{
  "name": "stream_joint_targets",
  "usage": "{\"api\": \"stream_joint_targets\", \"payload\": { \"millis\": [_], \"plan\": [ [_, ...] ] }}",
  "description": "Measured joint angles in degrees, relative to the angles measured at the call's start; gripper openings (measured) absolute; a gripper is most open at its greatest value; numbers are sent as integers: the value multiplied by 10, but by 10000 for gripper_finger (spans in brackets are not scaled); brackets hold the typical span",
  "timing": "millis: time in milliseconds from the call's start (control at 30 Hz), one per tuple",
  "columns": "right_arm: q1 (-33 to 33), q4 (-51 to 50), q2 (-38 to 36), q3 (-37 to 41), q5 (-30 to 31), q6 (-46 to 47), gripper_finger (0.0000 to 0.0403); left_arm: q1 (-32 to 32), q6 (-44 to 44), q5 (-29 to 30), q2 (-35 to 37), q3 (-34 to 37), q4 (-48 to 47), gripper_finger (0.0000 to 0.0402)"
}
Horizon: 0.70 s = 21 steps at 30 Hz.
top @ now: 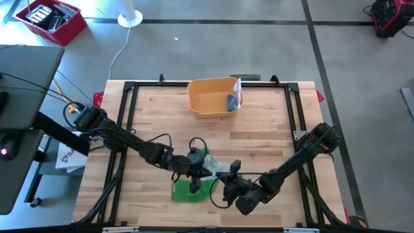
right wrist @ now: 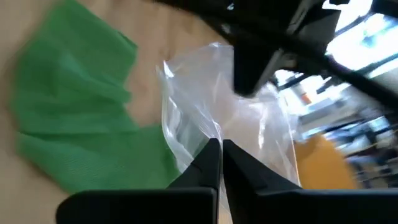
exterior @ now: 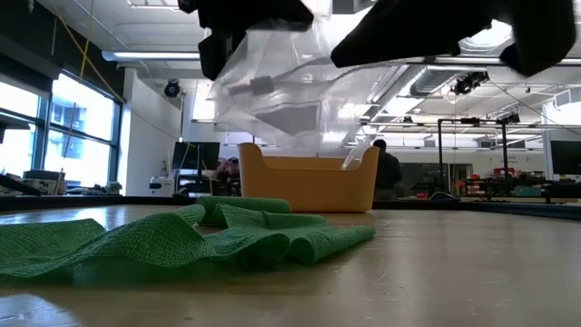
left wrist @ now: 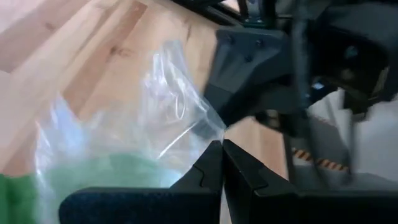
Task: Roll bandage
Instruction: Open the transparent zip bag
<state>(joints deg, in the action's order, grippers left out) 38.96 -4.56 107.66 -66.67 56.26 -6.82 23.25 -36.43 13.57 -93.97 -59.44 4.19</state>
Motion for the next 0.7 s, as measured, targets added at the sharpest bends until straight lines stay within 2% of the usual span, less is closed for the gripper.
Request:
{"api": "stream_joint_targets", "payload": {
  "millis": [200,367,600,700],
  "plan": [
    [2,-4,0,0,-96,125,1,-10,32,4,0,0,-6,0],
    [6,-5,-1,-1,-116,206,0,-18,63,4,0,0,-3,9],
    [23,-40,0,0,-133,316,0,-30,90,-8,20,0,-8,77],
    [31,-61,0,0,-127,342,0,-26,142,-26,27,0,2,101]
  ]
}}
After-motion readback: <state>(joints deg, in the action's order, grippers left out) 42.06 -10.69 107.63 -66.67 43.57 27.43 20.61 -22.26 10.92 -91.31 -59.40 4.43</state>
